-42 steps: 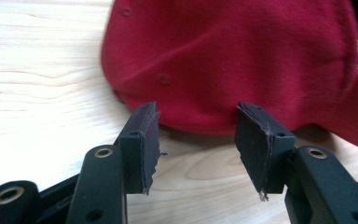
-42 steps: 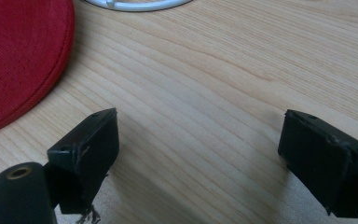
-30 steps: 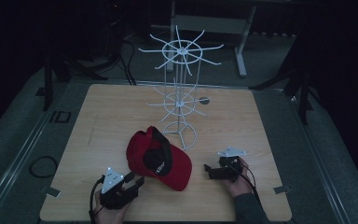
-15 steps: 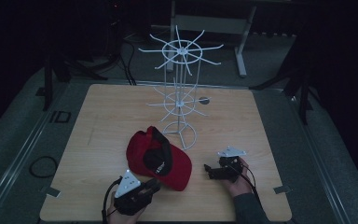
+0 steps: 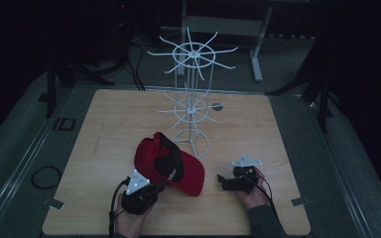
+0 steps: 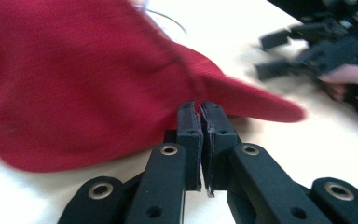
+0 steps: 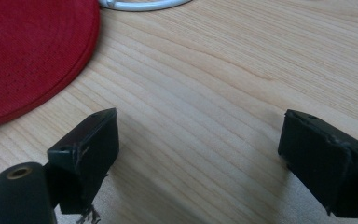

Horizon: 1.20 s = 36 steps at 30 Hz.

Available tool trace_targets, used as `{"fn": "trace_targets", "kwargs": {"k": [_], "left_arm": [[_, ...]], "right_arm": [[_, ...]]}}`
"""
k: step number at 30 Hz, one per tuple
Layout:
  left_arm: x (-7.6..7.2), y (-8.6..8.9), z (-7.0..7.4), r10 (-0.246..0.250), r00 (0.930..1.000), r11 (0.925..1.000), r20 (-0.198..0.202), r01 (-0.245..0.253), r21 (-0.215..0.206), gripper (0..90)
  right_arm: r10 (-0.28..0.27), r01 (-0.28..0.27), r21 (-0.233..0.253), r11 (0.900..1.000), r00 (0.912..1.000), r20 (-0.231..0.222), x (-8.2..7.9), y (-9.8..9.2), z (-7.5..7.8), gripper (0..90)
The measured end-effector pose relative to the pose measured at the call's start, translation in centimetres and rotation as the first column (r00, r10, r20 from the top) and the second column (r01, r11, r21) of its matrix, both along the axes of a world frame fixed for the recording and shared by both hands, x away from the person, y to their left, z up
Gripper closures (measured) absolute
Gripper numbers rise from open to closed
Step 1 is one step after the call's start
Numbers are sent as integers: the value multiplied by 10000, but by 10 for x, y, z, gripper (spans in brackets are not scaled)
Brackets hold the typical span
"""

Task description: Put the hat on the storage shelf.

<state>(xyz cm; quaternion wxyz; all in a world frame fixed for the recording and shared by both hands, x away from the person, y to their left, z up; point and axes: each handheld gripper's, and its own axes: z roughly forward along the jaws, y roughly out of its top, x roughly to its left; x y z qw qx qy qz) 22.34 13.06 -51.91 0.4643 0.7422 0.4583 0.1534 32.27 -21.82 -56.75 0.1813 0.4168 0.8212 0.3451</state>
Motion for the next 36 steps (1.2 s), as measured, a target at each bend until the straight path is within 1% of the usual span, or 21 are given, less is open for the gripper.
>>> {"fn": "trace_targets", "kwargs": {"k": [3, 5, 7, 9, 14, 16, 19, 21, 22, 24, 26, 29, 30, 31, 32, 33, 36], "left_arm": [[13, 8, 3, 313, 9995, 9995, 90, -313, 90, 868], [23, 14, 5, 579, 9982, 9981, 161, -582, 223, 866], [34, 20, 6, 811, 9967, 9964, 83, -813, 249, 865], [47, 25, 8, 993, 9951, 9942, 9, -992, 407, 861], [73, 32, 12, 1263, 9919, 9902, -99, -1255, 616, 859], [82, 34, 14, 1355, 9908, 9885, -62, -1347, 684, 856], [95, 37, 19, 1454, 9894, 9841, -30, -1443, 1039, 850], [100, 42, 21, 1624, 9866, 9837, -166, -1605, 813, 833], [100, 44, 22, 1692, 9854, 9835, -183, -1677, 673, 812], [95, 48, 25, 1752, 9842, 9843, -242, -1745, 281, 762], [87, 49, 28, 1700, 9853, 9854, -194, -1698, 117, 716], [74, 49, 30, 1562, 9874, 9870, -256, -1571, -340, 639], [70, 49, 31, 1586, 9870, 9864, -256, -1595, -393, 626], [70, 49, 31, 1586, 9870, 9864, -256, -1595, -393, 606], [62, 47, 31, 1669, 9857, 9841, -239, -1681, -574, 593], [59, 45, 31, 1575, 9872, 9853, -243, -1587, -629, 584], [51, 39, 30, 1466, 9888, 9874, -294, -1481, -566, 540]], "right_arm": [[1, -1, -2, 10000, 10000, 1, 0, 0, 0, 121], [1, -1, -5, 10000, 10000, 0, 0, 0, 0, 122], [2, -2, -1, 10000, 10000, -1, 0, 0, 0, 121], [0, 0, -1, 10000, 10000, 0, 0, 0, 0, 121], [-1, 1, -1, 10000, 10000, 0, 0, 0, 0, 121], [0, 0, 0, 10000, 10000, 0, 0, 0, 0, 121], [0, 0, 1, 10000, 10000, -1, 0, 0, 0, 121], [0, 0, 0, 10000, 10000, -1, 0, 0, 0, 121], [2, -2, 0, 10000, 10000, 0, 0, 0, 0, 121], [2, -2, 0, 10000, 10000, -4, 0, 0, 0, 121], [1, -1, 2, 10000, 10000, -5, 0, 0, 0, 121], [4, -4, 2, 10000, 10000, -4, 0, 0, 0, 121], [-10, 10, 16, 10000, 10000, -15, 0, 0, 0, 121], [-10, 10, 16, 10000, 10000, -15, 0, 0, 0, 121], [-10, 10, 12, 10000, 10000, -10, 0, 0, 0, 121], [-8, 8, 9, 10000, 10000, -3, 0, 0, 0, 121], [-7, 7, 10, 10000, 10000, -5, 0, 0, 0, 121]]}}
